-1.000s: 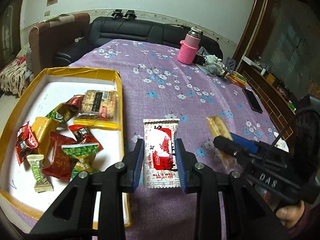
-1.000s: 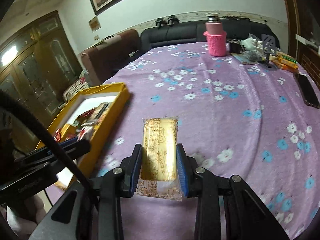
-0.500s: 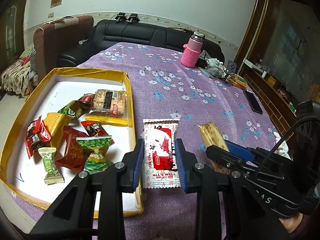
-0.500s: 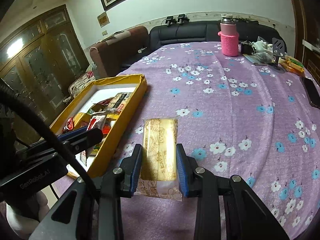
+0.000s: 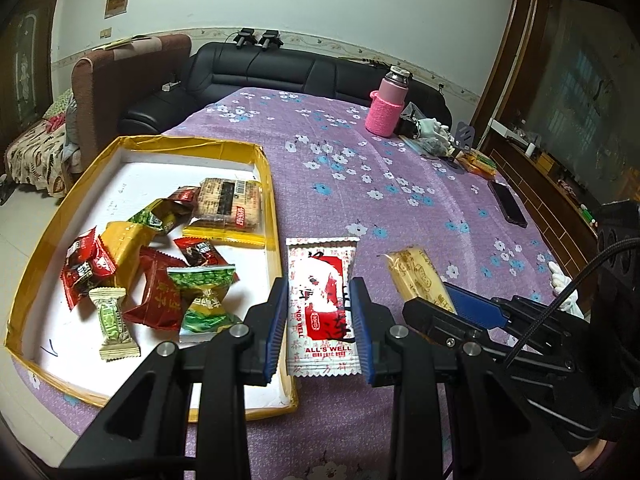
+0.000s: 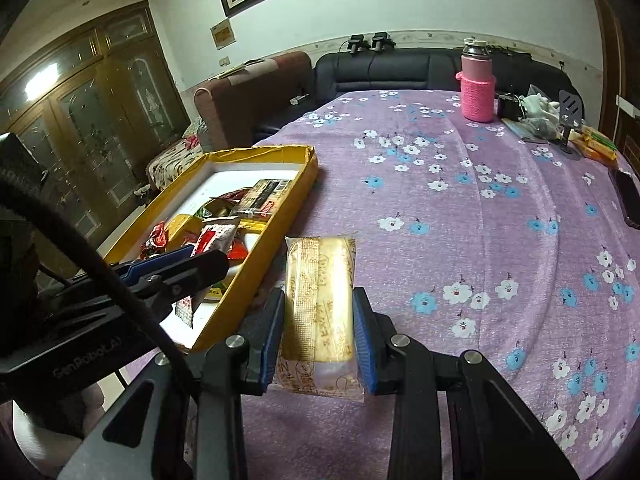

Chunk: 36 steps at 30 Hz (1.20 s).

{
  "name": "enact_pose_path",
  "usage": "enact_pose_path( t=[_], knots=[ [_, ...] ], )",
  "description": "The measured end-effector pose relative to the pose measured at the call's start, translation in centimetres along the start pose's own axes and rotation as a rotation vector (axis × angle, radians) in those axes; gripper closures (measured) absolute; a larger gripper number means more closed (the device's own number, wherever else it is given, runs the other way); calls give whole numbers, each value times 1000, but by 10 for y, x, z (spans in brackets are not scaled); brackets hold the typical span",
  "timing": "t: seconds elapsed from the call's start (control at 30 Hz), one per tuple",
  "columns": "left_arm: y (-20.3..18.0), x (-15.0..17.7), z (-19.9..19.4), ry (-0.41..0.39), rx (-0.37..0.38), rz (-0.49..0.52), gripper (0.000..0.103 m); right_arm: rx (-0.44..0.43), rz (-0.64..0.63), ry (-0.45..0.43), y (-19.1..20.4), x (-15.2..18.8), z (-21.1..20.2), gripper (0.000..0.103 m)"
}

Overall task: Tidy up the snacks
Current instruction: 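Carry both snacks over the box and open both tools to drop them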

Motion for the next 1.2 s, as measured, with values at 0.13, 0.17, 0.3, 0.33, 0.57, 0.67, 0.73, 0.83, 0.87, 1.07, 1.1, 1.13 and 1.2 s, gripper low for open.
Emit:
enact_pose_path(
  t=[0.13,0.17,0.3,0.33,0.57,0.67,0.73,0.83,0.87,1.07,1.1,1.13,1.2],
  knots=[
    [3,1,-1,-1,-4,-3,70,-6,-10,0,3,0,1,70],
    [4,2,-2,-1,-4,-5,70,-7,-11,1,5,0,1,70],
    [9,1,-5,-7,-4,-14,70,-10,-16,4,8,1,2,70],
    [12,0,-7,-11,-6,-19,70,-10,-17,4,9,1,2,70],
    [50,-10,-37,-84,-69,-79,70,-15,-23,8,16,1,4,70],
    [73,-13,-53,-118,-103,-121,70,-20,-24,10,18,0,6,71],
    [88,-14,-64,-139,-125,-151,70,-23,-24,13,20,1,7,71],
    [104,-13,-75,-161,-152,-178,70,-28,-26,16,22,1,9,71],
    [108,-13,-77,-165,-158,-184,70,-29,-28,17,23,1,9,71],
    [126,-8,-79,-170,-172,-213,70,-39,-61,19,38,-2,10,71],
    [128,-7,-76,-163,-170,-216,70,-43,-68,19,40,-3,11,71],
    [129,-6,-75,-158,-169,-217,70,-49,-80,21,45,-3,11,71],
    [133,-3,-71,-147,-164,-223,70,-61,-99,23,54,-5,12,71]
  ],
)
Point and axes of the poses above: each gripper's, at about its wrist camera, not at the fingertips, and z roughly the way its jaws point, y to its left, x to its underside, the point moved 3 cm from there along z, roughly the way its jaws point, and after that the axes turned 12 degrees about x, right-handed, at the moved point
